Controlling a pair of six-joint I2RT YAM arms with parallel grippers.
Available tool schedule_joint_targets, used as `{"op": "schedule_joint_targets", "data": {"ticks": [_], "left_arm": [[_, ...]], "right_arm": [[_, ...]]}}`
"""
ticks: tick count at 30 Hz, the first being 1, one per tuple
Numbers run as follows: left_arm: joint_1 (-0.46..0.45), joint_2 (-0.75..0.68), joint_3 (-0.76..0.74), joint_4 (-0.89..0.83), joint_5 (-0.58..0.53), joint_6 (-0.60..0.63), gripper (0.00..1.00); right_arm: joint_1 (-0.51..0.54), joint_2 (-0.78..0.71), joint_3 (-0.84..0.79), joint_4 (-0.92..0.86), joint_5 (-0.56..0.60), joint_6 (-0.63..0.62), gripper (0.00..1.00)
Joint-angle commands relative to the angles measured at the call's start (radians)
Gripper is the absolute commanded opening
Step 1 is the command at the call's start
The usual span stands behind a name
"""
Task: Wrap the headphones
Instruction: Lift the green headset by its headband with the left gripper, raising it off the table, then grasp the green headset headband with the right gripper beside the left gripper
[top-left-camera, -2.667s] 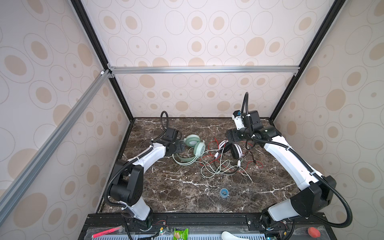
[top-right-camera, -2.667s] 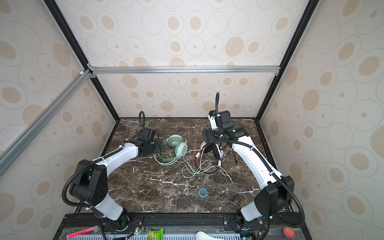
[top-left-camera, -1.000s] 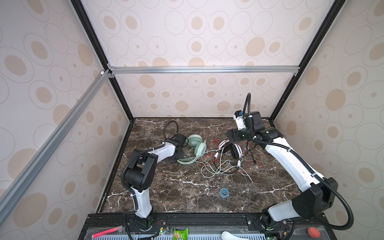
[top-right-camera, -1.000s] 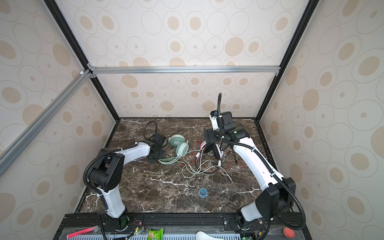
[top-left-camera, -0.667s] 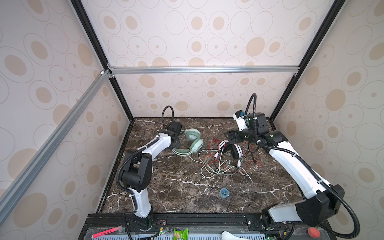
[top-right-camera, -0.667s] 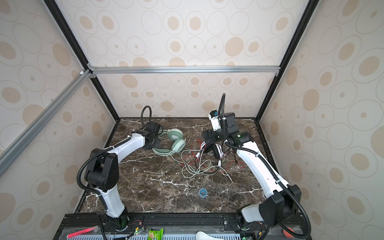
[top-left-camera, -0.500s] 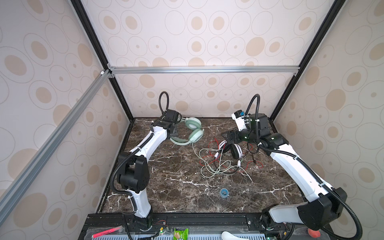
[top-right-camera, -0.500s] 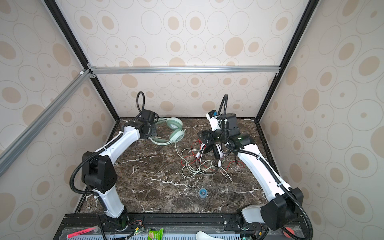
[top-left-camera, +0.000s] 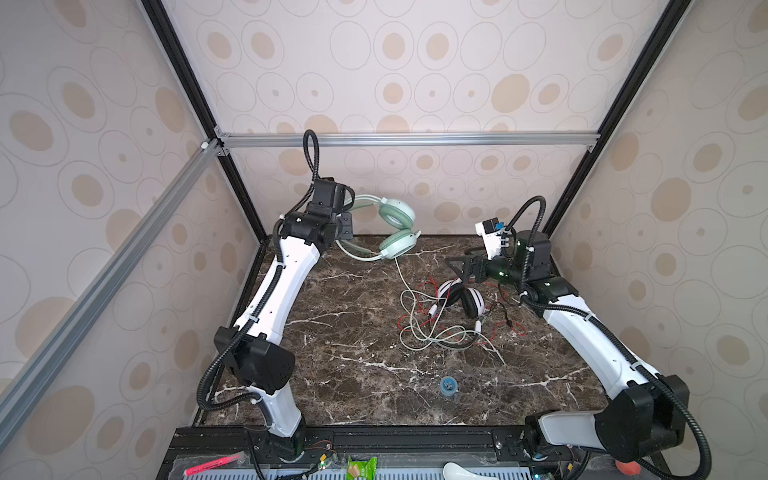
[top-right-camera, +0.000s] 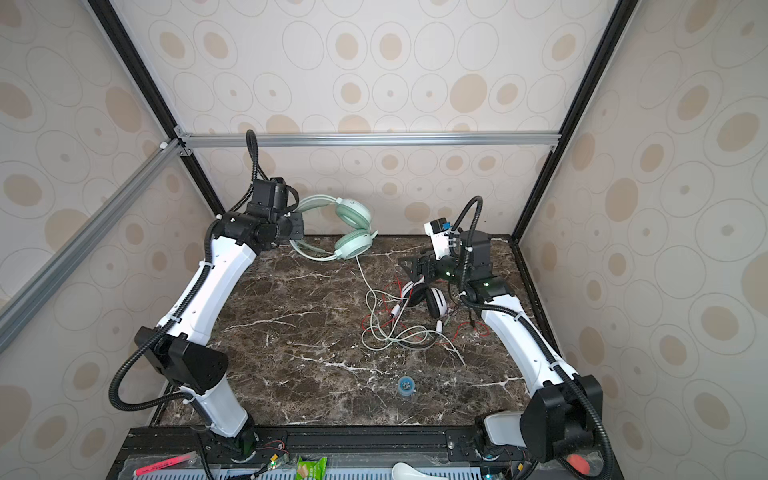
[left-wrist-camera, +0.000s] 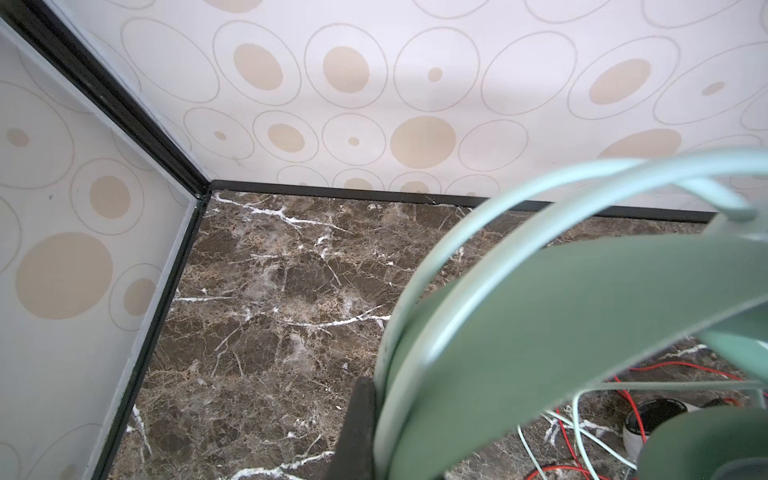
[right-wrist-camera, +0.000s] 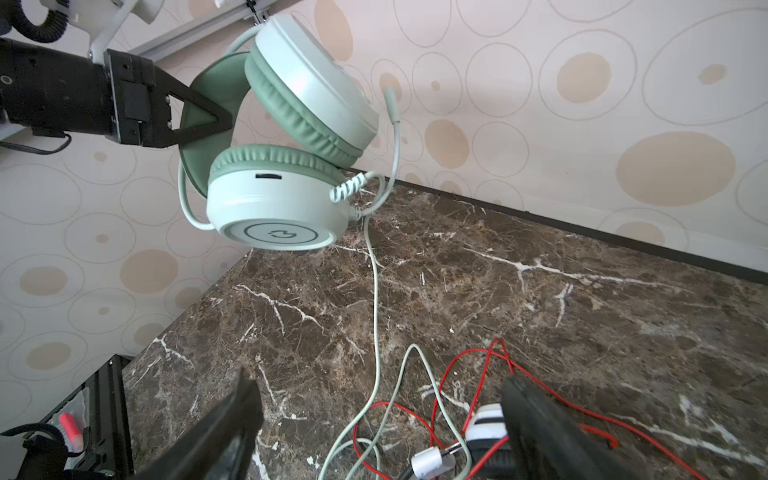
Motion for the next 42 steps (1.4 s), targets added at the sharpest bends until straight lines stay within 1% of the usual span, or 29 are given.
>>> {"op": "schedule_joint_targets", "data": {"ticks": [1, 4, 6, 9, 11, 13, 16, 20, 24, 26, 28, 31, 34, 38, 42], "left_arm": [[0.001, -0.051, 0.056, -0.002, 0.032, 0.036, 0.0], [-0.001, -0.094, 0.028, 0.052, 0.046, 0.094, 0.0], [-0.011, -0.154, -0.055, 0.139, 0.034, 0.165, 0.0], [-0.018, -0.24, -0.199, 0.272, 0.009, 0.261, 0.0], [-0.02, -0.279, -0.265, 0.332, 0.014, 0.318, 0.0], [-0.021, -0.299, -0.308, 0.367, 0.053, 0.371, 0.0], [-0.033, -0.307, -0.354, 0.388, 0.105, 0.45, 0.0], [-0.059, -0.321, -0.422, 0.426, 0.174, 0.511, 0.0], [-0.108, -0.34, -0.495, 0.47, 0.195, 0.544, 0.0], [-0.144, -0.349, -0.534, 0.498, 0.182, 0.564, 0.0], [-0.159, -0.355, -0.569, 0.526, 0.186, 0.57, 0.0], [-0.165, -0.375, -0.63, 0.595, 0.226, 0.572, 0.0], [-0.168, -0.38, -0.661, 0.62, 0.263, 0.597, 0.0], [-0.169, -0.396, -0.69, 0.653, 0.287, 0.617, 0.0], [-0.17, -0.404, -0.701, 0.666, 0.314, 0.62, 0.0]], "right_arm": [[-0.002, -0.001, -0.006, 0.09, -0.105, -0.007, 0.92], [-0.002, 0.012, 0.021, 0.102, -0.155, 0.019, 0.93], [-0.002, 0.017, 0.046, 0.113, -0.149, 0.052, 0.92], [-0.002, 0.034, 0.094, 0.131, -0.117, 0.148, 0.94], [-0.001, 0.081, 0.19, 0.055, -0.141, 0.184, 0.94], [0.002, 0.128, 0.289, -0.034, -0.173, 0.197, 0.93], [0.008, 0.188, 0.4, -0.087, -0.224, 0.237, 0.94], [0.042, 0.285, 0.569, -0.277, -0.284, 0.162, 0.94], [0.098, 0.333, 0.614, -0.28, -0.327, 0.182, 0.93], [0.127, 0.379, 0.666, -0.323, -0.344, 0.174, 0.92], [0.161, 0.417, 0.703, -0.372, -0.35, 0.144, 0.92], [0.189, 0.467, 0.705, -0.419, -0.358, 0.126, 0.91], [0.206, 0.492, 0.712, -0.48, -0.375, 0.096, 0.89], [0.212, 0.505, 0.707, -0.563, -0.344, 0.033, 0.88], [0.213, 0.506, 0.661, -0.534, -0.345, 0.053, 0.85]]}}
